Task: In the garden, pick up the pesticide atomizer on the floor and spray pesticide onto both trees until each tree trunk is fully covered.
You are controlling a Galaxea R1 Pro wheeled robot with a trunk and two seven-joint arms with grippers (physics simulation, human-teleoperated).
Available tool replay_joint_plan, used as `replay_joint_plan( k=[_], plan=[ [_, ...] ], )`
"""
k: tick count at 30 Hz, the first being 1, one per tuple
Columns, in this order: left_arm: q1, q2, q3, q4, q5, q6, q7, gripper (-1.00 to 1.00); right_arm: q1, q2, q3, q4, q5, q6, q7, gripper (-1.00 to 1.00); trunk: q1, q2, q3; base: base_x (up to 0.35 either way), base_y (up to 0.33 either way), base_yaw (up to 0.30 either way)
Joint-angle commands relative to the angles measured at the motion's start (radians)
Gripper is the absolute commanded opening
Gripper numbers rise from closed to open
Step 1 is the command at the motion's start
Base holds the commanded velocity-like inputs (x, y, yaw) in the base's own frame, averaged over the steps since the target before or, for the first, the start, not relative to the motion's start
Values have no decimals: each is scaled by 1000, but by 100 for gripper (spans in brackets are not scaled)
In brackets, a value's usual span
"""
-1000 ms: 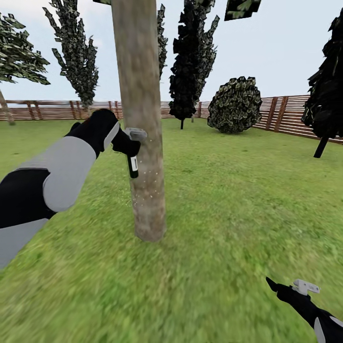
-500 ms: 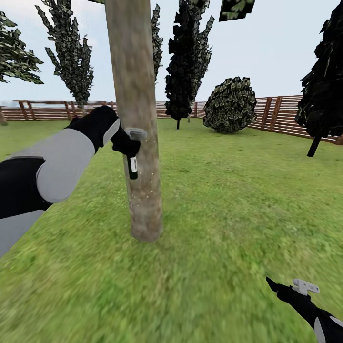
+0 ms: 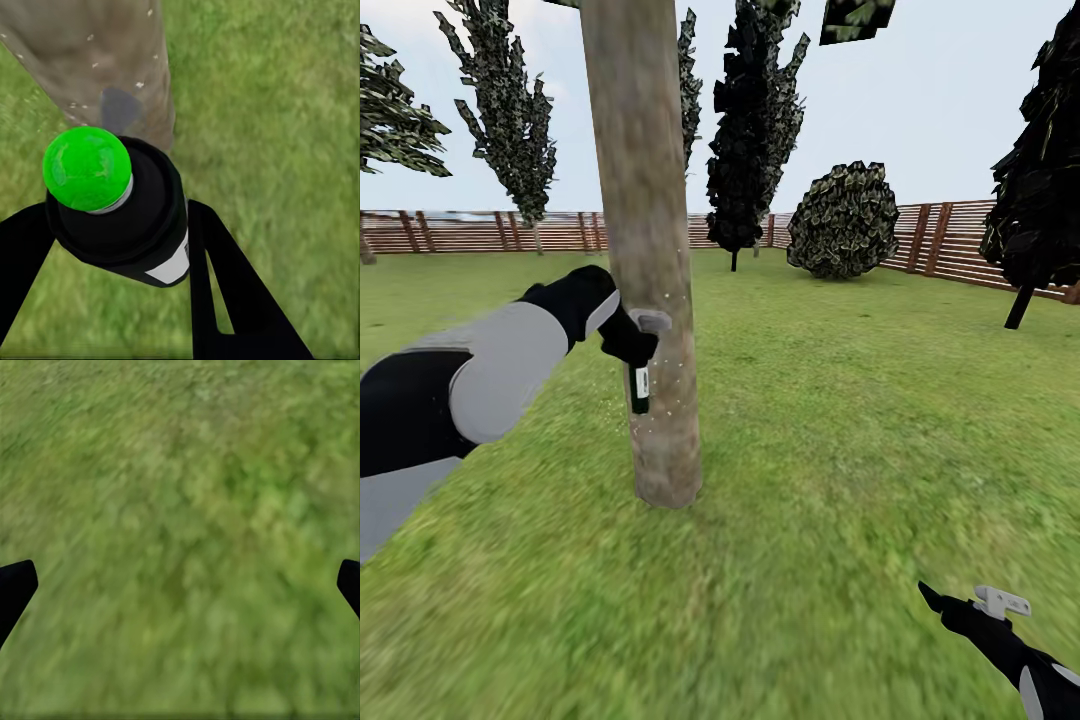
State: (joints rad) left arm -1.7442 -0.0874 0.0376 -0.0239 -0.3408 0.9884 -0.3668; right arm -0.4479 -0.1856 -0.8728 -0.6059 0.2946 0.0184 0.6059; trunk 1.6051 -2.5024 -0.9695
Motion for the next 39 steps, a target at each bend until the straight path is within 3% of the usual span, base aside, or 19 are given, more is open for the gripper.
replay_joint_plan(
  k=[1,8,13,20,25,36,39],
  plan=[
    [14,0,1,0,0,-1,0,-100,0,0,0,0,0,0,0,100,0,0,0,0,0,0],
    [109,1,1,0,-4,-16,1,-100,0,0,0,0,0,0,0,100,0,0,0,0,0,0],
    [162,7,1,-18,-3,-101,6,-100,0,0,0,0,0,0,0,100,0,0,0,0,0,0],
    [167,24,5,-218,-3,-107,7,-100,0,0,0,0,0,0,0,100,0,0,0,0,0,0],
    [164,24,5,-329,-4,-16,6,-100,0,0,0,0,0,0,0,100,0,0,0,0,0,0],
    [154,20,0,-328,-3,2,4,-100,0,0,0,0,0,0,0,100,0,0,0,0,0,0],
    [154,19,-6,-230,-5,2,3,-100,0,0,0,0,0,0,0,100,0,0,0,0,0,0]
  ],
)
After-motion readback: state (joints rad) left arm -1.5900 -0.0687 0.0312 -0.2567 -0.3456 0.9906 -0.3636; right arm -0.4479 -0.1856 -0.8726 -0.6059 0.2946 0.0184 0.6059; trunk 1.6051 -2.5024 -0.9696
